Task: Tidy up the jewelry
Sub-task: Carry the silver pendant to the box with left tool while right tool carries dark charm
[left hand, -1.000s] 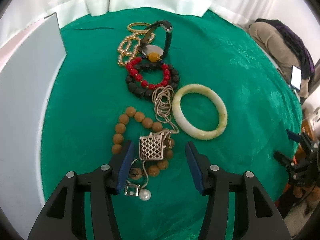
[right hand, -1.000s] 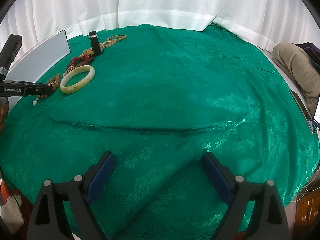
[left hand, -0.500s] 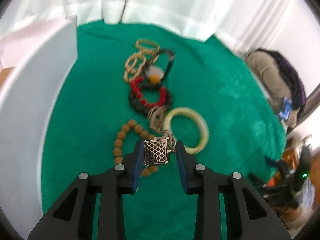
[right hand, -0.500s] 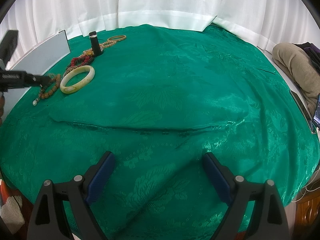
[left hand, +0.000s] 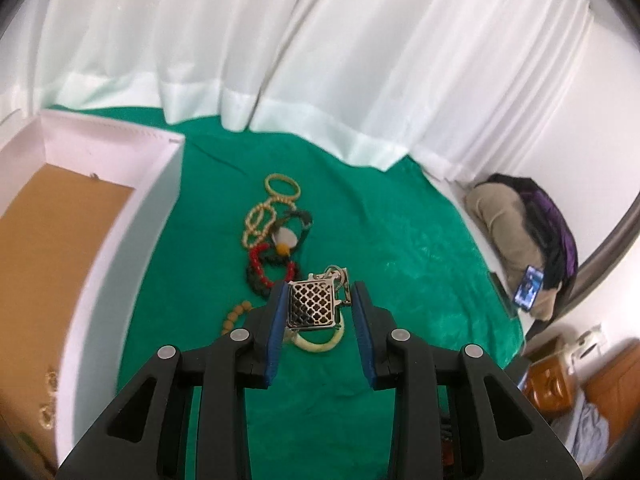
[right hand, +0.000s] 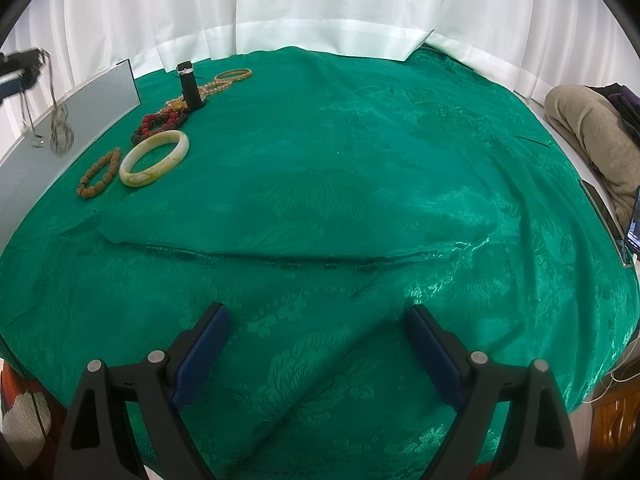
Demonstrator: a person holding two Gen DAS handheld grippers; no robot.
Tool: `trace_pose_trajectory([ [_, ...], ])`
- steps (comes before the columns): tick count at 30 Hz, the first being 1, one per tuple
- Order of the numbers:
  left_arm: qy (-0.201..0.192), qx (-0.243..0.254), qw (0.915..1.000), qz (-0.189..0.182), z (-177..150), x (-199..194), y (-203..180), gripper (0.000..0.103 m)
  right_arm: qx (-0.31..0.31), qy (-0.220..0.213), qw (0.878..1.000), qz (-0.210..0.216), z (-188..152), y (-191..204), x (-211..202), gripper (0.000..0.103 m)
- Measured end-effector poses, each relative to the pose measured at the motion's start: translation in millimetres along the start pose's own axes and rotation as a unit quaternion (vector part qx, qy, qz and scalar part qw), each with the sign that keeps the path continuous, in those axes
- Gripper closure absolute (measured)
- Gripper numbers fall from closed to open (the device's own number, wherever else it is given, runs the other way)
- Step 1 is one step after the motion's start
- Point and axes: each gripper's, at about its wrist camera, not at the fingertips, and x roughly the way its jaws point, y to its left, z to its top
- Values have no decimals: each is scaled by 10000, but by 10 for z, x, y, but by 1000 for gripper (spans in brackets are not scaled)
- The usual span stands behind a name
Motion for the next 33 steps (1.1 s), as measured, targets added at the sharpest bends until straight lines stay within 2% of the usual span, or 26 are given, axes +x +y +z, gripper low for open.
trace_pose_trajectory([
  [9,-118,-88,9997,169,-31,-218,0,72,2,63,10000,4,8,-12,17,11],
  [14,-203,-189,9991,313,-24,-382,87,72,-128,305,9993,177,97,-37,-8,11],
  [18,-337,-238,9983,404,-44,-559,163,72,-245,-6,9983,526,332,48,-208,11],
  [21,-396,-269,9977,478,-75,-661,214,72,-385,-60,9907,1306,614,307,-280,11],
  [24,-444,-305,9970,553,-97,-742,257,72,-638,91,9740,2173,905,744,-249,15],
  [26,-462,-358,9965,604,-122,-792,308,72,-998,260,9611,2563,1059,1121,-158,44],
  [27,-466,-384,9962,635,-135,-815,336,72,-1211,375,9545,2698,1135,1352,-73,48],
  [30,-478,-472,9953,694,-169,-884,427,72,-1681,571,9415,2865,1211,1836,161,50],
  [33,-501,-524,9946,741,-201,-972,497,72,-2016,633,9441,2531,1211,2116,407,53],
])
